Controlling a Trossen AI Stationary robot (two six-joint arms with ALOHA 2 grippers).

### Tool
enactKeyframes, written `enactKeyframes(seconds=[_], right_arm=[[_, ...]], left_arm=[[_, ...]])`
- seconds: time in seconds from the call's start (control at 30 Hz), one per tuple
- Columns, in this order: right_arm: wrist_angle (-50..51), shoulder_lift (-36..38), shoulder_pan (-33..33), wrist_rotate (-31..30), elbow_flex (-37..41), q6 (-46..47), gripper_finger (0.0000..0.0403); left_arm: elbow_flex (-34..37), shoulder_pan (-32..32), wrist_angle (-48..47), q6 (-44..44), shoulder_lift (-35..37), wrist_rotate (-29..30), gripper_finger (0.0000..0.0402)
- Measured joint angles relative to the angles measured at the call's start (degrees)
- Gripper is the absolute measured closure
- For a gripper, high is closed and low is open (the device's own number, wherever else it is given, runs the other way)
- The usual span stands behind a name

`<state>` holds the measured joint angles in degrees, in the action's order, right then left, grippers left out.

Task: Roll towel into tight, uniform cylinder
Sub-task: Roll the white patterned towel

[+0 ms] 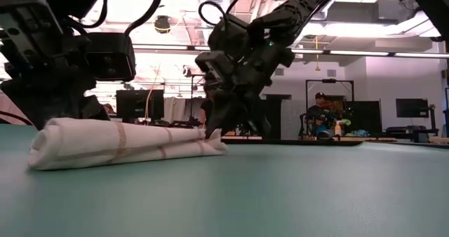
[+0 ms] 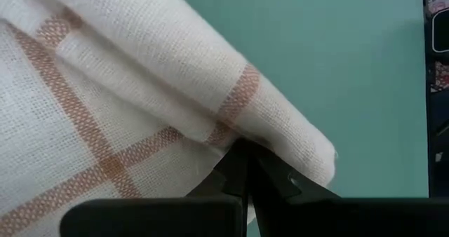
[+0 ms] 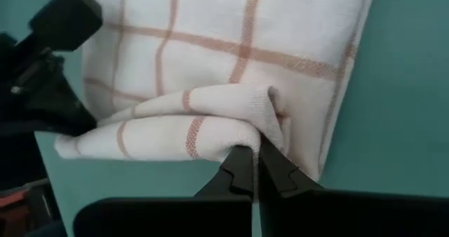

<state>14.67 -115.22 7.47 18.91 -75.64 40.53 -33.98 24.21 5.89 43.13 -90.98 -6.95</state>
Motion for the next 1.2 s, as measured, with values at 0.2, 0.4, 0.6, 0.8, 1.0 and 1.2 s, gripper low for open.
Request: enactKeyframes(seconds=[0.2,0.4,0.6,0.8,1.0,1.2], right_arm=[[1.81,3.40,-1.51,0.20,-0.02,-3.87,0.0392],[10.50,6.80,-4.61,-0.65,-0.10,-7.89,0.0392],[17.66,6.12,-9.29,-1.28,-0.02,-11.87,0.0392],[20.28,6.99,-14.98,3.74,-0.04,-12.11,0.0392],[19.57,8.06,-14.00,6.63,-0.04,-7.66,0.0392],[18.32,8.03,-9.52,7.98,3.29,-0.39,0.0392]], left_arm=[[0.00,0.07,0.01,-0.81,0.00,0.28,0.0402],[0.00,-0.24,-0.31,-1.91,0.00,0.30,0.0402],[0.01,-0.84,-0.21,-4.05,0.00,-1.44,0.0402],[0.01,-1.22,1.50,-6.11,0.00,-5.08,0.0402],[0.01,-1.69,2.56,-7.15,0.00,-5.64,0.0402],[0.00,-2.22,2.73,-7.09,0.00,-6.17,0.0402]])
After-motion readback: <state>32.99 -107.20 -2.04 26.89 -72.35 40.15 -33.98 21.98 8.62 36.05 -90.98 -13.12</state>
